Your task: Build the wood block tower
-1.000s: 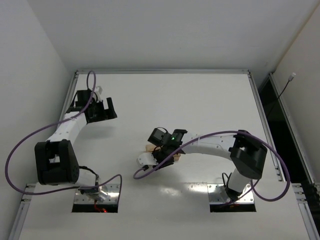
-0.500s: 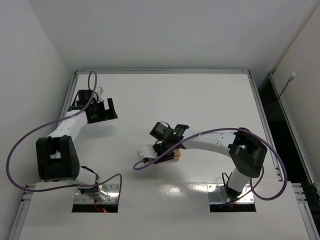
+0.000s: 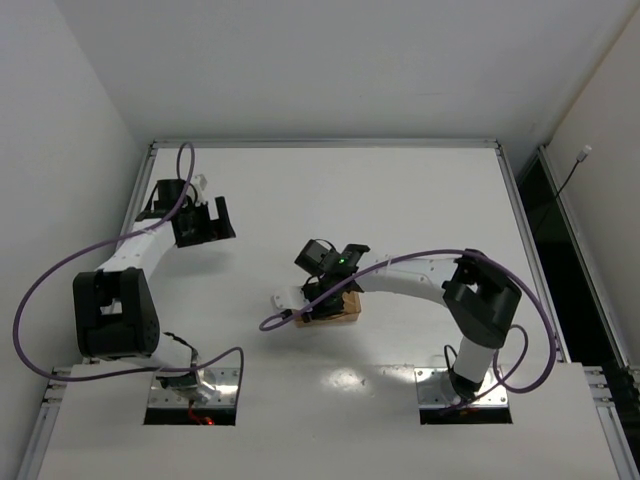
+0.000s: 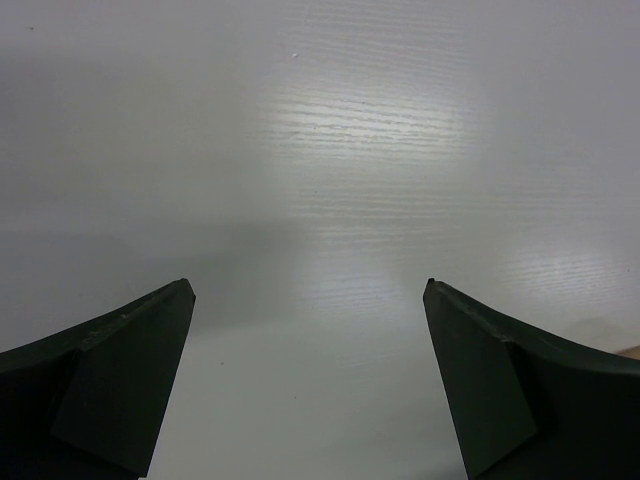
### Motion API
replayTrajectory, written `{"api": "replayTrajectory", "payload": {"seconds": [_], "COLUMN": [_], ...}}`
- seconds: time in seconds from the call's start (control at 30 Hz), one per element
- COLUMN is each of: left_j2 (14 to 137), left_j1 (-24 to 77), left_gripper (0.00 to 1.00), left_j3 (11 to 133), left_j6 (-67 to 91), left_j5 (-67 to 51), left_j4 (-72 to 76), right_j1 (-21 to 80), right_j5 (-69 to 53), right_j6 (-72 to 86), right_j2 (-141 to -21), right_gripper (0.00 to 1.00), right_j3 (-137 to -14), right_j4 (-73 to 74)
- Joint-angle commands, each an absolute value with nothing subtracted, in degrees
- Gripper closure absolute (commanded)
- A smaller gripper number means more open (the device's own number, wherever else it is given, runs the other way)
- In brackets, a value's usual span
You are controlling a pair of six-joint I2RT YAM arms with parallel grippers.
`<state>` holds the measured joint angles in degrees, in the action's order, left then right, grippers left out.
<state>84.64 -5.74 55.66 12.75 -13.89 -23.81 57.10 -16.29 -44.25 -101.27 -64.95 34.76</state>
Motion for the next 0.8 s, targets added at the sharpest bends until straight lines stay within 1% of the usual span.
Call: {"api": "replayTrajectory", "payload": {"seconds": [0.0,0.1,0.27,0.47,0.6,0.77], "left_j2": [84.64,84.64,84.64,84.64,84.12,84.11], "left_j1": [-6.50,-6.50,-6.50,-6.50,-6.50,-6.50], "left_gripper": [0.00,0.00,0.00,0.00,0.00,0.00], "left_j3": [57.66,57.66,57.13,57.13,56.60,56.60], "left_j6": [13.27,13.27,13.27,13.27,13.27,13.27], "left_j5": [-14.06,-14.06,-14.68,-14.68,-15.21,-15.21], "left_j4": [-23.29,-23.29,-22.76,-22.76,-22.24,-22.24], "right_j1": [57.48,58.01,58.01,56.78,56.25,56.25], "right_j5": [-19.42,-19.42,-15.92,-12.40,-12.39,-16.61], "right_j6": [-45.44,-44.83,-42.37,-40.00,-39.38,-38.85], "right_j2": [-101.07,-98.97,-94.40,-90.71,-90.00,-90.00], "right_gripper": [0.73,0.73,0.68,0.67,0.67,0.67], "right_j3": [-64.60,-62.32,-57.66,-56.34,-59.23,-62.75], "right_j4": [34.28,34.28,29.54,24.88,25.57,30.05]}}
